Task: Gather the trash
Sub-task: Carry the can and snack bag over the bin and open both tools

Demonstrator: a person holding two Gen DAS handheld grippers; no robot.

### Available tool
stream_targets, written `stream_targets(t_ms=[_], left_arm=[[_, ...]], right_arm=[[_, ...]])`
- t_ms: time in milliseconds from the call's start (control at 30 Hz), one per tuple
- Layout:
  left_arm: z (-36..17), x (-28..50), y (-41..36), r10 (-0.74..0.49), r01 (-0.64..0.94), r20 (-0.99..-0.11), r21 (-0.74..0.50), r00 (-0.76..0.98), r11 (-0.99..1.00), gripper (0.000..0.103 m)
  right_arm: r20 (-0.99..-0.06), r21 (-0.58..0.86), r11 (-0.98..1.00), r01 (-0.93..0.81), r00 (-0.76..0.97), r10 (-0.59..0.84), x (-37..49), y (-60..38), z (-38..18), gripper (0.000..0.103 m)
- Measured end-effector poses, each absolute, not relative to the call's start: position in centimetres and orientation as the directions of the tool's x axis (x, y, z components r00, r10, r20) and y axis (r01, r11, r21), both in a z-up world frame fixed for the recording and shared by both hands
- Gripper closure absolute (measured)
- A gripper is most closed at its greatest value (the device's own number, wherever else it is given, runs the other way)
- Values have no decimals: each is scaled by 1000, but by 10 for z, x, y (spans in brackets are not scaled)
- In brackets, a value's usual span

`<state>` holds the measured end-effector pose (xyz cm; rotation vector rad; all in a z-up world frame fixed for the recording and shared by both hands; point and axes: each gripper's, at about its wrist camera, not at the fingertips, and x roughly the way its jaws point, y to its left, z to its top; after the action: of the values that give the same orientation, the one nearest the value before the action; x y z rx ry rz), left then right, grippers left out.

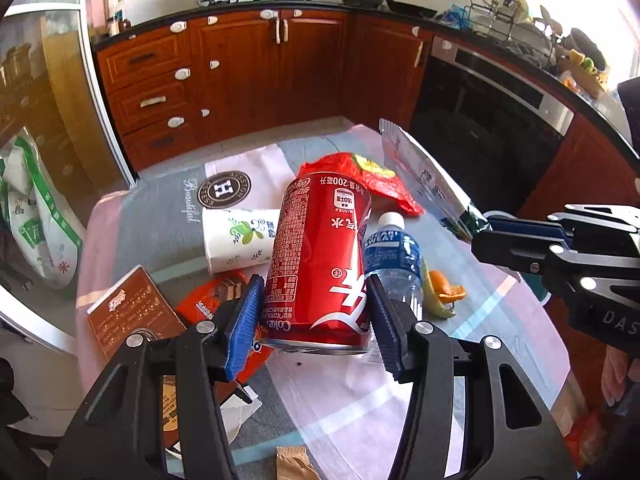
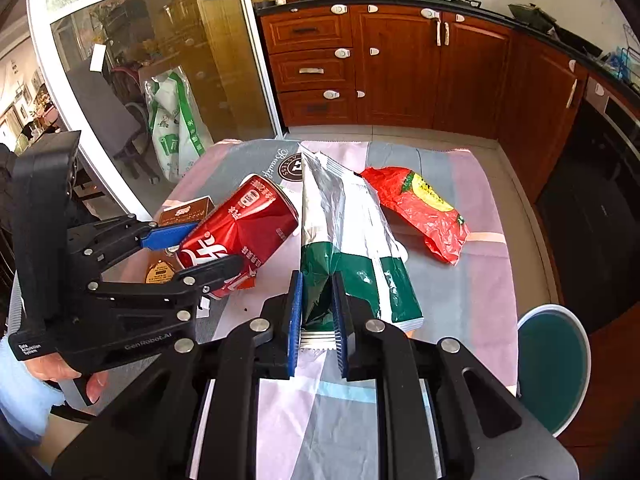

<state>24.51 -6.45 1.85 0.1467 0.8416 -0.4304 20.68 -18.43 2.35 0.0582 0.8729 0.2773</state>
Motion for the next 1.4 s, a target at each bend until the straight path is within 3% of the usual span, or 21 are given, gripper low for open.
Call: stream_targets(t_ms=[267, 533, 967, 1400], left_arm=[[65, 206, -108, -363, 499, -704, -15, 610, 867, 50], [59, 186, -188, -412, 594, -724, -5, 553, 805, 50], [-10, 176, -339, -402, 730, -821, 27, 405, 682, 50], [-102, 215, -439, -317, 763, -912, -7, 260, 647, 50]], right_arm=[[-699, 179, 969, -170, 671, 247, 171, -223, 48, 89], [-700, 191, 981, -41, 695, 165, 135, -293, 41, 89], [-773, 276, 935, 222, 630, 79, 91, -437, -37, 89], [-828, 439, 825, 355, 517, 218, 127, -504, -121, 89]])
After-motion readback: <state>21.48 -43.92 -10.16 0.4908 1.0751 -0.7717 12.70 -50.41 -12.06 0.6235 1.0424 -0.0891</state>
